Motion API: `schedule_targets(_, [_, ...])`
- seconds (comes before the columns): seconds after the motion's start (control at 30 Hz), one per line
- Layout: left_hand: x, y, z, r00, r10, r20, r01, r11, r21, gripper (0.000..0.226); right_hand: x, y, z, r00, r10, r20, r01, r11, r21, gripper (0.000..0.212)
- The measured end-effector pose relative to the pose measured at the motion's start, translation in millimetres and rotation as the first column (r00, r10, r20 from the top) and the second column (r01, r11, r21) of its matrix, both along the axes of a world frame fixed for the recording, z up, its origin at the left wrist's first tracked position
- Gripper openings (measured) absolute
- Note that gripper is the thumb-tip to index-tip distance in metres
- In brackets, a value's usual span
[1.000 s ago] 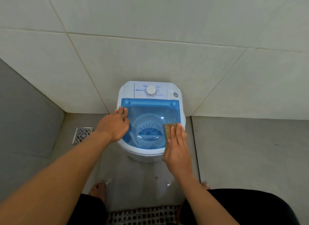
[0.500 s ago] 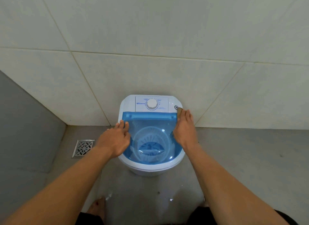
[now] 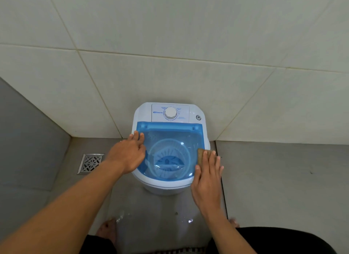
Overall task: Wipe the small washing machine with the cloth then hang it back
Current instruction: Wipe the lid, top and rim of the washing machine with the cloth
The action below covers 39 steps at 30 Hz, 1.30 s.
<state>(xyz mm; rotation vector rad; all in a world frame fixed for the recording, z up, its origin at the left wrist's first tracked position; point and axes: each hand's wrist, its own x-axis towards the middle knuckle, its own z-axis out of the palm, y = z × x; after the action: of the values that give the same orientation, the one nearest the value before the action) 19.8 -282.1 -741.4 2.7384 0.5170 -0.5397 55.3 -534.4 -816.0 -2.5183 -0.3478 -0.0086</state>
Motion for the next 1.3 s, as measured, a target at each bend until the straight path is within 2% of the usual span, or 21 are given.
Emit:
schedule_targets(0.07, [-0.8,1.8,0.0,1.000,0.000,-0.004,0.000,1.000,0.001,0.056,17.7,9.4,5.8,1.000,0.002,-0.007,-0.001,0.999,0.033,0.054])
schedule_targets(0.17, [-1.6,3.3,-1.6,1.000,0.003,0.000,-0.003,1.000,-0.002,0.056,39.2,29.2,18.2,0.999,0.038,0.005,-0.038,0.998,-0.044,0.049])
schedule_targets(0.23, [-1.5,4.1,-2.8,1.000,-0.003,0.007,0.003,1.000,0.002,0.056,46.6,48.9,27.1,0.992,0.113,0.063,-0.104,0.985,-0.135,0.059])
schedule_targets(0.3, [-1.0,4.4,-3.2,1.000,-0.002,0.007,0.002,1.000,0.004,0.056,48.3,75.7,32.3,0.962,0.258,0.086,-0.239,0.952,-0.191,0.072])
schedule_targets(0.4, [-0.7,3.7,-2.5,1.000,-0.002,0.003,0.002,1.000,0.005,0.056,43.4,113.3,35.0,0.901,0.427,0.076,-0.404,0.890,-0.213,0.073])
schedule_targets(0.53, [-1.0,3.6,-3.5,1.000,0.003,0.010,-0.003,1.000,0.002,0.056,47.3,109.0,36.8,0.857,0.514,0.027,-0.499,0.843,-0.199,0.078])
schedule_targets(0.63, [-3.3,1.8,-6.7,0.999,0.011,0.030,-0.010,1.000,-0.016,0.057,60.3,82.5,29.8,0.866,0.499,0.037,-0.485,0.855,-0.184,0.078])
schedule_targets(0.73, [-2.4,2.1,-7.0,0.998,0.046,0.036,-0.045,0.998,-0.044,0.057,64.8,68.1,26.5,0.923,0.382,0.047,-0.368,0.911,-0.183,0.061])
schedule_targets(0.8, [2.7,7.9,-4.1,0.995,0.082,0.051,-0.079,0.995,-0.052,0.049,58.4,72.9,28.8,0.952,0.300,0.056,-0.288,0.943,-0.165,0.053])
schedule_targets(0.83, [6.8,11.2,0.1,0.993,0.103,0.056,-0.099,0.993,-0.061,0.044,54.3,77.8,30.0,0.957,0.284,0.063,-0.272,0.950,-0.152,0.055])
schedule_targets(0.9, [15.0,18.8,9.5,0.989,0.147,0.017,-0.144,0.984,-0.106,0.047,44.3,88.0,31.0,0.942,0.329,0.068,-0.316,0.936,-0.157,0.069])
schedule_targets(0.97, [23.1,25.4,19.4,0.981,0.189,-0.049,-0.195,0.965,-0.175,0.050,33.2,96.2,29.3,0.894,0.442,0.075,-0.420,0.884,-0.204,0.077])
schedule_targets(1.1, [33.5,28.9,33.0,0.968,0.235,-0.090,-0.250,0.940,-0.230,0.050,4.9,112.1,24.9,0.782,0.616,0.091,-0.567,0.764,-0.308,0.060])
schedule_targets(1.3, [34.5,24.2,35.8,0.965,0.238,-0.107,-0.258,0.933,-0.251,0.047,-16.4,130.6,27.6,0.733,0.672,0.111,-0.607,0.718,-0.340,0.057])
